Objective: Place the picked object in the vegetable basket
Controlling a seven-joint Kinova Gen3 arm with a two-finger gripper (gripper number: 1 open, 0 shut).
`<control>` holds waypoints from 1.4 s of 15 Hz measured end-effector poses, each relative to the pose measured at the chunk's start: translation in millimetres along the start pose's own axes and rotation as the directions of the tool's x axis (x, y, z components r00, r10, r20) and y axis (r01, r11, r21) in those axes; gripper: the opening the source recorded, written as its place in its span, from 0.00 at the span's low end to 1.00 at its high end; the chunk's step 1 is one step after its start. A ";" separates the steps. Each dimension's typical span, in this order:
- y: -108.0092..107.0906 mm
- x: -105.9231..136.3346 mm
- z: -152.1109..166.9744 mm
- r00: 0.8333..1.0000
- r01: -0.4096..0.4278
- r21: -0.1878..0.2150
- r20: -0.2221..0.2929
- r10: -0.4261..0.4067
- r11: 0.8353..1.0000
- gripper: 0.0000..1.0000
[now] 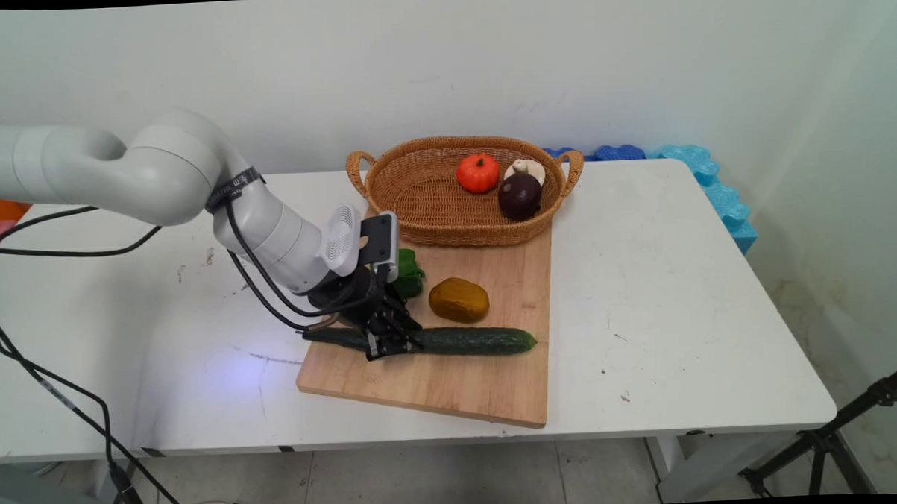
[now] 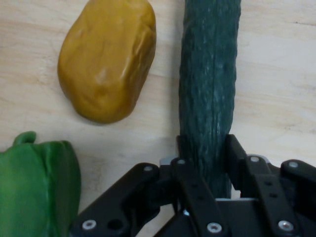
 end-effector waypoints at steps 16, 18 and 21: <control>-31.2 27.6 -161.7 0.978 0.107 -0.015 -0.180 -0.108 0.994 0.00; -50.1 31.1 -174.4 0.974 0.142 0.010 -0.180 -0.137 0.990 0.00; -82.4 37.0 -180.8 0.967 0.202 0.053 -0.169 -0.191 0.978 0.00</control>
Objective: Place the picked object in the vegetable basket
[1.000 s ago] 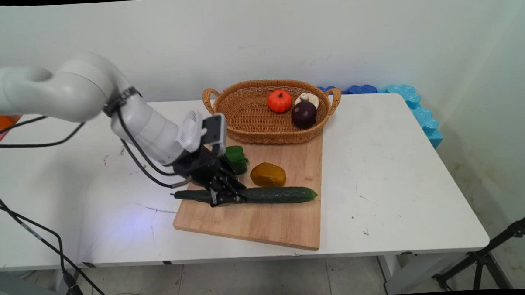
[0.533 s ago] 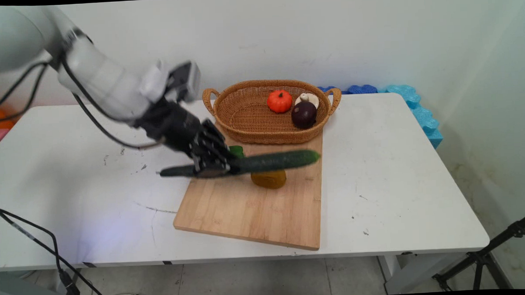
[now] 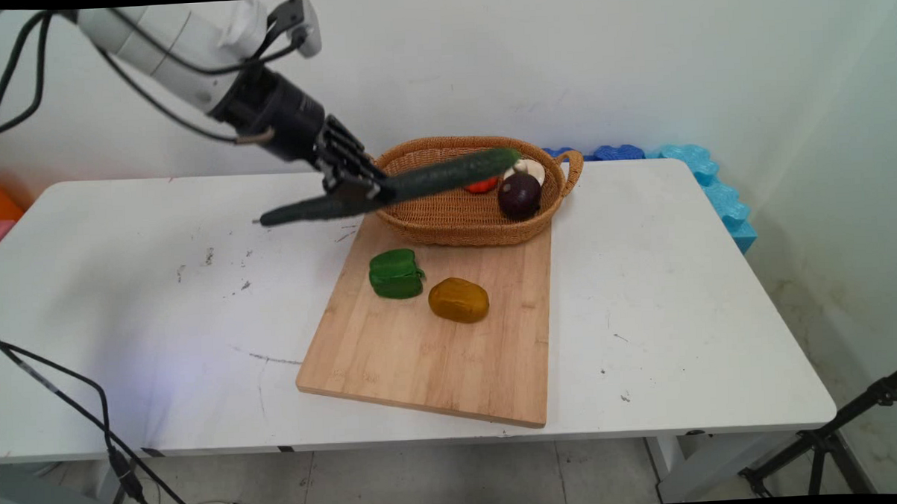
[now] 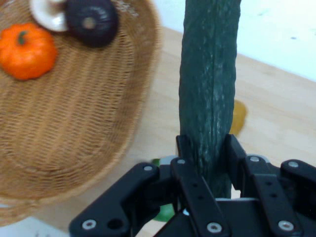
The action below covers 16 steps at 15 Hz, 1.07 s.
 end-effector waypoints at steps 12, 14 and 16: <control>-100.9 34.2 65.0 0.981 0.153 0.154 0.099 -0.169 0.976 0.00; -112.8 35.8 78.4 0.974 0.174 0.168 0.115 -0.194 0.970 0.00; -121.6 37.2 90.2 0.969 0.190 0.176 0.127 -0.214 0.966 0.00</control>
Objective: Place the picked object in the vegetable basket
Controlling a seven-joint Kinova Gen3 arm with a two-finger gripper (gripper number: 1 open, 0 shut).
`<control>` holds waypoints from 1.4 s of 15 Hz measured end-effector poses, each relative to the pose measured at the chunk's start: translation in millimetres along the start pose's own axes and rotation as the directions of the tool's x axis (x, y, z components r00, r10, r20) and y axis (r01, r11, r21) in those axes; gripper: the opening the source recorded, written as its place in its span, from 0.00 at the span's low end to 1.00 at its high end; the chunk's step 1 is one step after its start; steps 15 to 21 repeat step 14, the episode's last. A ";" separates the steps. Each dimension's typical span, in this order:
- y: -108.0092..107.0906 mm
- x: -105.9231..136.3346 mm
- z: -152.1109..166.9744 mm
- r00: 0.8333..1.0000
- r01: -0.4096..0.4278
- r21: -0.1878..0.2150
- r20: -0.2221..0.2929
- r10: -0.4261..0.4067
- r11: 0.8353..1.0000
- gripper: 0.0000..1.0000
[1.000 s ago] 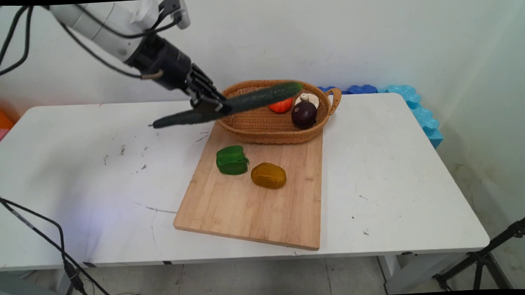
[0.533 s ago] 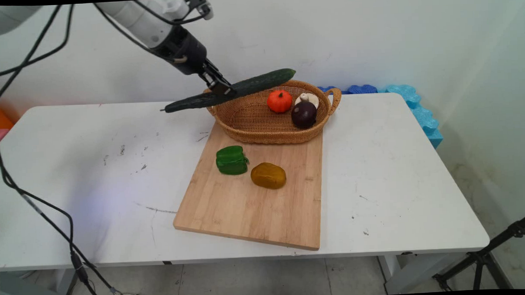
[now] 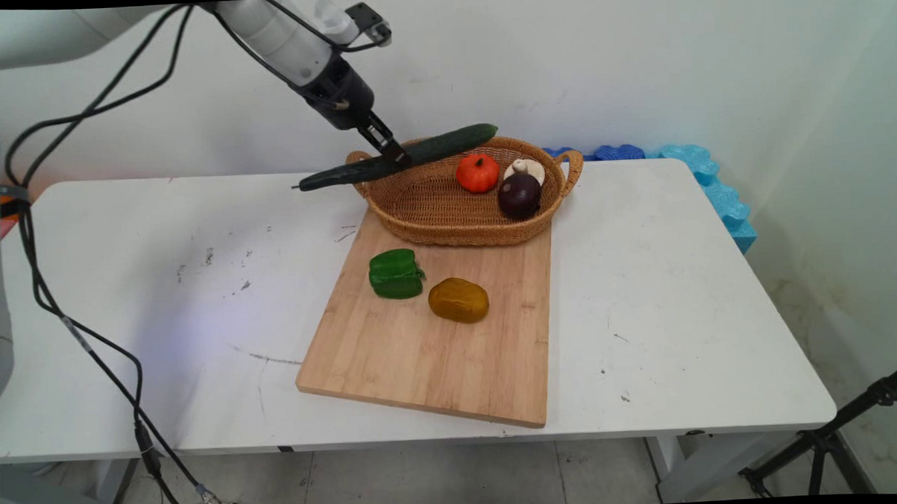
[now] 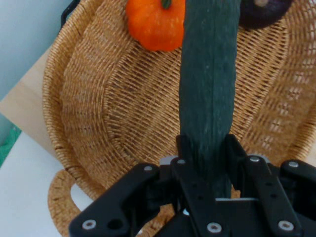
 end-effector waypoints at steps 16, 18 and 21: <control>-12.3 19.1 40.4 0.998 0.065 -0.001 0.025 -0.065 0.998 1.00; -12.3 19.1 40.4 0.998 0.065 -0.001 0.025 -0.065 0.998 1.00; -12.3 19.1 40.4 0.998 0.065 -0.001 0.025 -0.065 0.998 1.00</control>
